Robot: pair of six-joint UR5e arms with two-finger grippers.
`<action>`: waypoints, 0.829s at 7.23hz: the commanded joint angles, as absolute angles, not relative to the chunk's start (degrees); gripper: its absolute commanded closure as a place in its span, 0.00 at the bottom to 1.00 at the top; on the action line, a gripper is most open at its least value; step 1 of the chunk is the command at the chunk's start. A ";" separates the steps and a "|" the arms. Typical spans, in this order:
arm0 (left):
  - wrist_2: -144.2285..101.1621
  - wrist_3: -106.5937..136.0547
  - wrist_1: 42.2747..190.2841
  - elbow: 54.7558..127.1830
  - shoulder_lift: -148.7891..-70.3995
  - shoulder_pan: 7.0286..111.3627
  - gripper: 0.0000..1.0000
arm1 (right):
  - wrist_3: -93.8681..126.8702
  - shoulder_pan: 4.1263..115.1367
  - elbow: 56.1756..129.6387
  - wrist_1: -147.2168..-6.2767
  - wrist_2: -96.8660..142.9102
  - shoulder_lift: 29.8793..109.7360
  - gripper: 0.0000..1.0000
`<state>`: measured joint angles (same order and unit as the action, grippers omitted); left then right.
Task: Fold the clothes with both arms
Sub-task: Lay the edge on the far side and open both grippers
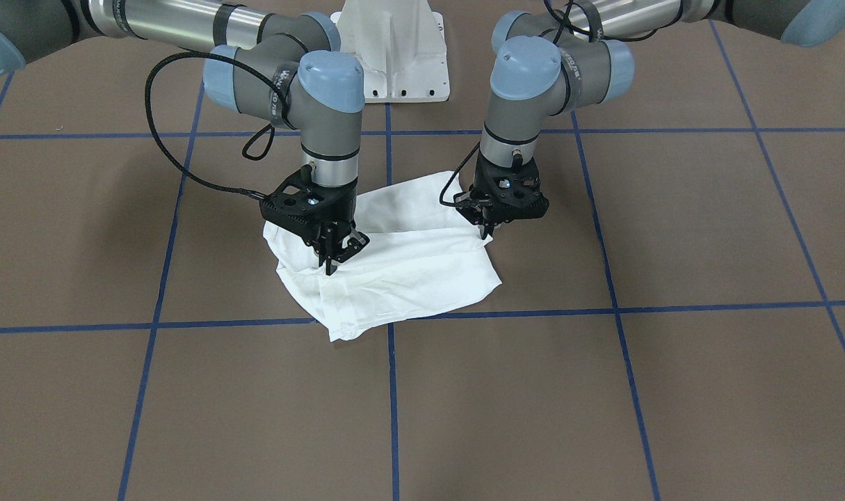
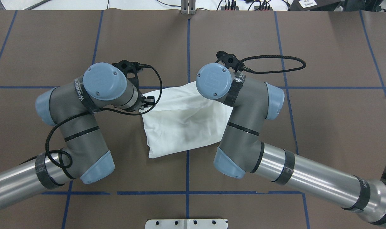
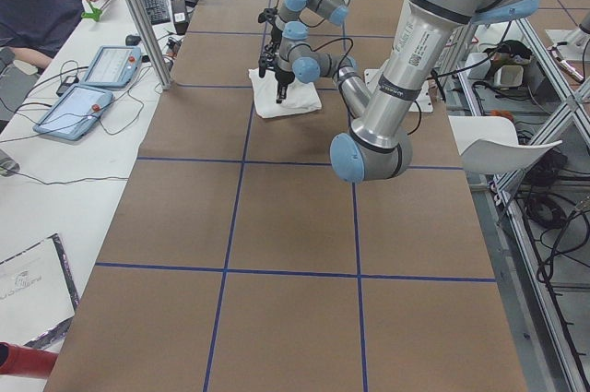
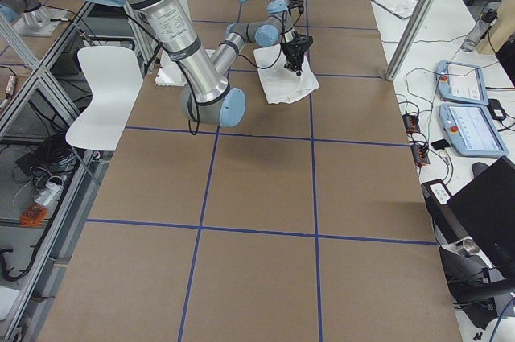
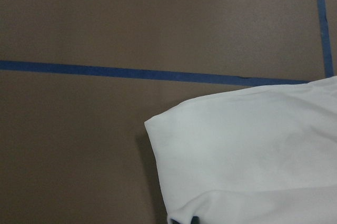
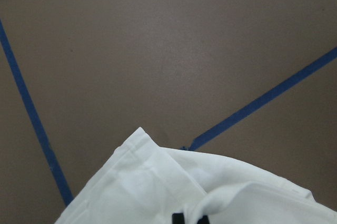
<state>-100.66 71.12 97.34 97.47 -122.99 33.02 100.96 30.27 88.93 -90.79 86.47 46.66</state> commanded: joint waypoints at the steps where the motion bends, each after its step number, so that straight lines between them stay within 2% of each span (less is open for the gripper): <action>1: -100.28 70.67 100.71 94.84 -122.87 33.05 0.01 | 97.77 30.32 84.40 -87.38 86.22 45.45 0.01; 4: -100.99 66.27 100.90 97.55 -122.70 33.49 0.00 | 95.36 30.85 84.99 -87.98 89.38 44.21 0.00; 6: -101.07 66.27 100.81 98.61 -122.34 33.05 0.00 | 95.27 30.50 88.83 -87.98 89.56 47.87 0.00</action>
